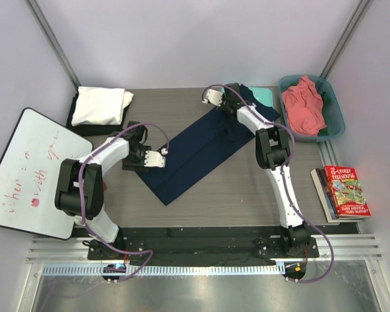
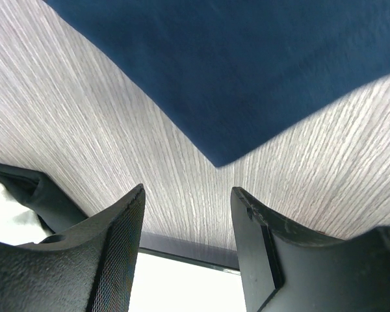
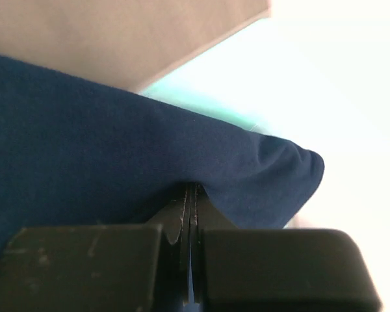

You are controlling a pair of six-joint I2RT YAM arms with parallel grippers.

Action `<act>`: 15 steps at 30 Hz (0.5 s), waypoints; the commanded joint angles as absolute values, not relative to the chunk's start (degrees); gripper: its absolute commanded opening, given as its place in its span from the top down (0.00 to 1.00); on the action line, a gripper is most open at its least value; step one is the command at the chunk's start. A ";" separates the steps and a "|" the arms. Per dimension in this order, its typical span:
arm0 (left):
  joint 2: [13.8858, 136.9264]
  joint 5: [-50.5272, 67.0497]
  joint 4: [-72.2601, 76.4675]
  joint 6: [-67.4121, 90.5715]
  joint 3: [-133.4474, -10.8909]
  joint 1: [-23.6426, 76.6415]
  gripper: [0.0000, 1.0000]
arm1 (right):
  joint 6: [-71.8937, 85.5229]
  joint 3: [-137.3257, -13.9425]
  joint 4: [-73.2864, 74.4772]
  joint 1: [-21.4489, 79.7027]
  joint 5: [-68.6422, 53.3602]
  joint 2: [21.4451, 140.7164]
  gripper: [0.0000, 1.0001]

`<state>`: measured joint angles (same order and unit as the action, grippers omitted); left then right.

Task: Fold and stack the t-shirts
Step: Rotate the tshirt 90 degrees

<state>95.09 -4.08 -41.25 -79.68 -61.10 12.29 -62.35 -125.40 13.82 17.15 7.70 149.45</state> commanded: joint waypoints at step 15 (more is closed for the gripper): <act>91.23 -5.80 -21.27 -51.63 -64.33 10.38 0.40 | -42.47 -106.71 -8.02 20.74 18.81 125.17 0.51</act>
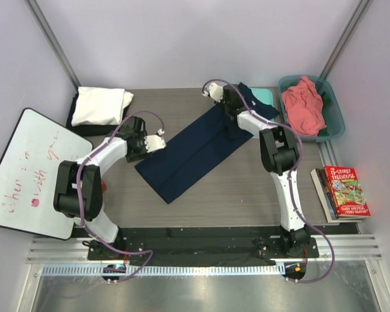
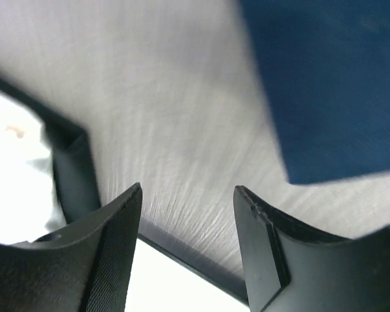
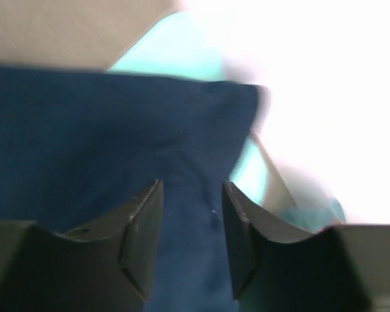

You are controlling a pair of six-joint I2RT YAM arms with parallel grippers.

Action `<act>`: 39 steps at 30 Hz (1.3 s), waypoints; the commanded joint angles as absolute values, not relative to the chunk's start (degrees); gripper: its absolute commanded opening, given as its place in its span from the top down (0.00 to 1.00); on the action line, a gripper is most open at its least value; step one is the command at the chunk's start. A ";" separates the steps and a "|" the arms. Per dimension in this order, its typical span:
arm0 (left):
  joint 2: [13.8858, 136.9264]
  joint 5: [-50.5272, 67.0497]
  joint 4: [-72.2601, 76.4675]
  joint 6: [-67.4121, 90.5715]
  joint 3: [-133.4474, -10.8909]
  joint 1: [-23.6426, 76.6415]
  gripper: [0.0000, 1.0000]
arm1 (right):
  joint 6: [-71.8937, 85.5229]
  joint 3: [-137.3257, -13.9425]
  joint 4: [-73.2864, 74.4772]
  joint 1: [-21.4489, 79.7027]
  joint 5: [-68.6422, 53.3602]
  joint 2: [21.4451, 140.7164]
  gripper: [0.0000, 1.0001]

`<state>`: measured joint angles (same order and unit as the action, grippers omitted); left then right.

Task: Fold and stack the t-shirts
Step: Rotate the tshirt 90 degrees

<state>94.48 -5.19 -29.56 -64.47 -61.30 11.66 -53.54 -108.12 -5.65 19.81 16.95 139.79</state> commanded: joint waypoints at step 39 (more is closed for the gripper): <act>79.89 -3.78 -20.04 -20.29 -71.72 -6.59 1.00 | -41.74 -99.42 26.98 50.36 -14.33 129.03 0.99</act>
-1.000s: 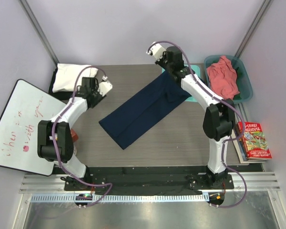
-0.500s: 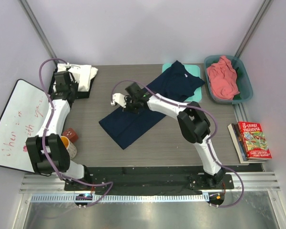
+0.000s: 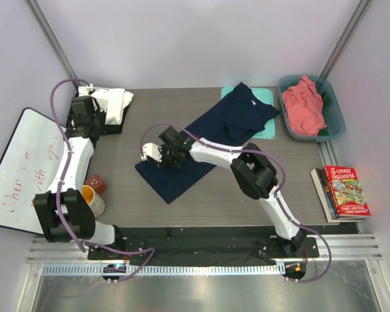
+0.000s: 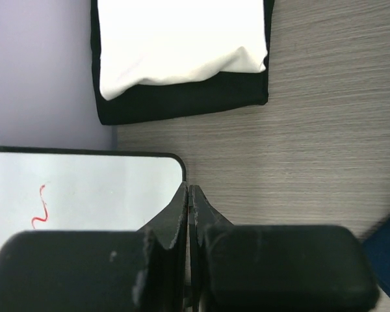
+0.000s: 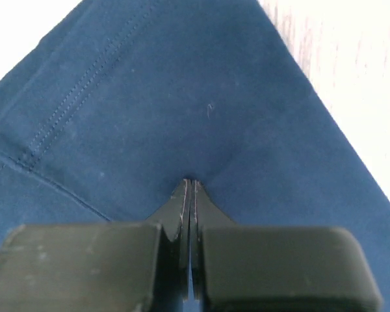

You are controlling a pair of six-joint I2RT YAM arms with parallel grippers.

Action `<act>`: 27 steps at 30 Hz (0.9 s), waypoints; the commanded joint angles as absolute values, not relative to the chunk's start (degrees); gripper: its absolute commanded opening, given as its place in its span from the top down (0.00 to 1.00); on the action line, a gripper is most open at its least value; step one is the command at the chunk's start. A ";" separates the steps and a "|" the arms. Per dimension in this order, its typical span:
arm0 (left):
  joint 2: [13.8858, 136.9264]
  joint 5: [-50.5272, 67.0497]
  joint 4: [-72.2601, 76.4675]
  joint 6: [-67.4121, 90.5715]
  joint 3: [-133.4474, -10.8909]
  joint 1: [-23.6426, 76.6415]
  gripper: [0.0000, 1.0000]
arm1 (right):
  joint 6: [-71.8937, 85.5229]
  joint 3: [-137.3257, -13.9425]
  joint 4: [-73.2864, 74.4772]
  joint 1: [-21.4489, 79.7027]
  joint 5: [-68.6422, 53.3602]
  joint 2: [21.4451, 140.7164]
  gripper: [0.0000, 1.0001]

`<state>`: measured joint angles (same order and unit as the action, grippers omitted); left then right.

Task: Fold and stack the t-shirts
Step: Rotate the tshirt 90 degrees

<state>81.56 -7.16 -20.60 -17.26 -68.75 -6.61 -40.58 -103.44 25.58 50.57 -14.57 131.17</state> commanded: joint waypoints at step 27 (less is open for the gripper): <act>84.55 7.03 -19.95 -32.79 -71.81 -5.63 1.00 | -41.22 -50.83 30.59 51.94 -8.44 92.56 0.99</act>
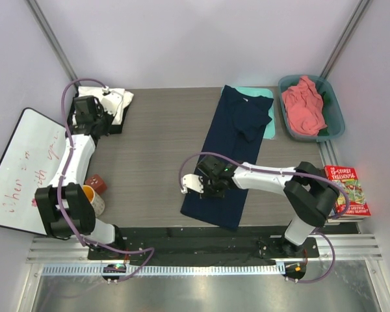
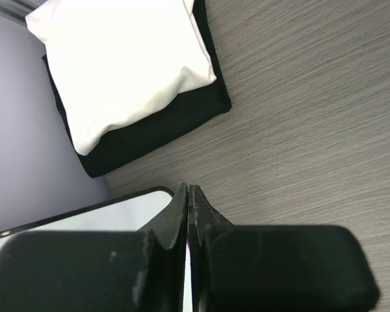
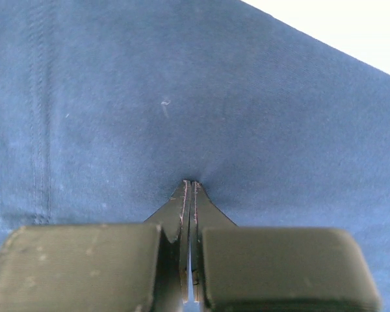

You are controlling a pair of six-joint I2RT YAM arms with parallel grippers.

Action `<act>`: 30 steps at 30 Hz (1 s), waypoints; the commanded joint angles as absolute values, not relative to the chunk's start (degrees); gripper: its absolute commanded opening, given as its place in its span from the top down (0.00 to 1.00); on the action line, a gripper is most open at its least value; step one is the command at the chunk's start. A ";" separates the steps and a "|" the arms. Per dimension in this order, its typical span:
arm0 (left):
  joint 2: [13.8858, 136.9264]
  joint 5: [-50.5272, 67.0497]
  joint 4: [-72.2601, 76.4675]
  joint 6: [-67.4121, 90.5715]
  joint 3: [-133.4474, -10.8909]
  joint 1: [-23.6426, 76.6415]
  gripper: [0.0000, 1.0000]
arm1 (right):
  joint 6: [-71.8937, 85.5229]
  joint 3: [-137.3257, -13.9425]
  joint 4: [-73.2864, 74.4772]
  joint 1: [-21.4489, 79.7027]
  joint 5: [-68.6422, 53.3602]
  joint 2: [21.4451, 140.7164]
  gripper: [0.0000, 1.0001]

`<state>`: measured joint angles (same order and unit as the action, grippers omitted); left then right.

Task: Fold and stack the t-shirts
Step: Rotate the tshirt 90 degrees

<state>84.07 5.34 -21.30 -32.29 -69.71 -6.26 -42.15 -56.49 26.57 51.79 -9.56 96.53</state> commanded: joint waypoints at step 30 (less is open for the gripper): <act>85.16 18.98 -25.48 -36.21 -70.05 3.16 1.00 | -49.66 -86.64 -4.48 30.68 21.97 118.61 0.99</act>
